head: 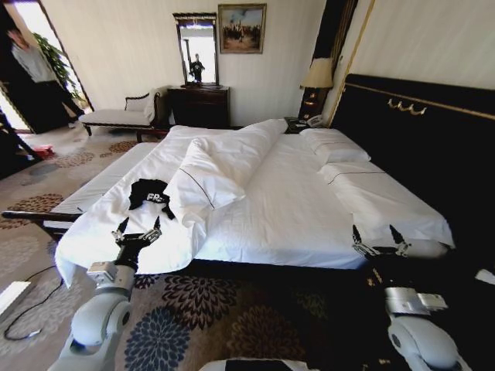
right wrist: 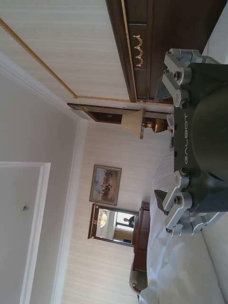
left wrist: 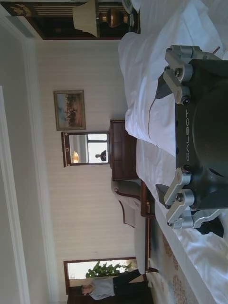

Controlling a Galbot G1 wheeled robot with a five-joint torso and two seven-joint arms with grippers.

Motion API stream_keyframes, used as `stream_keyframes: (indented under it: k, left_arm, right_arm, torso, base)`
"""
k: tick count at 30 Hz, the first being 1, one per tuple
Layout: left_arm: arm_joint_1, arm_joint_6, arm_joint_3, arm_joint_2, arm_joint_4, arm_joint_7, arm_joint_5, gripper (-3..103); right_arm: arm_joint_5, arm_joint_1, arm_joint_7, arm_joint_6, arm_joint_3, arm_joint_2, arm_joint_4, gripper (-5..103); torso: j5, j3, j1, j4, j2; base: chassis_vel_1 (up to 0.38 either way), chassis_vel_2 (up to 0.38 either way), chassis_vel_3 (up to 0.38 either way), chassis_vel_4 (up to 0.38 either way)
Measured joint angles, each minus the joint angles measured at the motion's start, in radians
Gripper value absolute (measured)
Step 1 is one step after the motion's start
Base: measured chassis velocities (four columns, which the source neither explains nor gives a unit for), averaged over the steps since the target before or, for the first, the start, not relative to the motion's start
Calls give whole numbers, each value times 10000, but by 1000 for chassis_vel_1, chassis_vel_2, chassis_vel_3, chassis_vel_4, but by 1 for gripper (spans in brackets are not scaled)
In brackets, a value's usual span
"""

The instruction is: Fold the clothes on the bed.

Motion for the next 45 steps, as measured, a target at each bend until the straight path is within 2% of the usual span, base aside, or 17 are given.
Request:
stream_keyframes:
  k: [11,26,37,45]
  left_arm:
    - [10,0,-20,43,-11,0,2,100]
    - [-33,-3,4,78,76,-2,-7,100]
    - [-69,-29,69,-23,196,-1,82,100]
    - [-25,-67,85,-116,185,4,128,100]
  right_arm:
    - [4,21,-151,104,-10,-25,-17,100]
    - [-26,73,-132,134,-45,71,-157,100]
    - [-72,148,-68,129,-61,90,-327,100]
    - [-176,168,-96,132,-56,135,-419,100]
  torso:
    - [-4,3,8,3,-4]
    - [-1,-1,-3,2,1]
    - [-10,-2,-3,1,2]
    - [2,0,-2,-1,1]
  base:
    - [-70,228,65,-225]
    - [84,68,-80,-78]
    - [144,224,-123,-215]
    - [-87,212,71,-201]
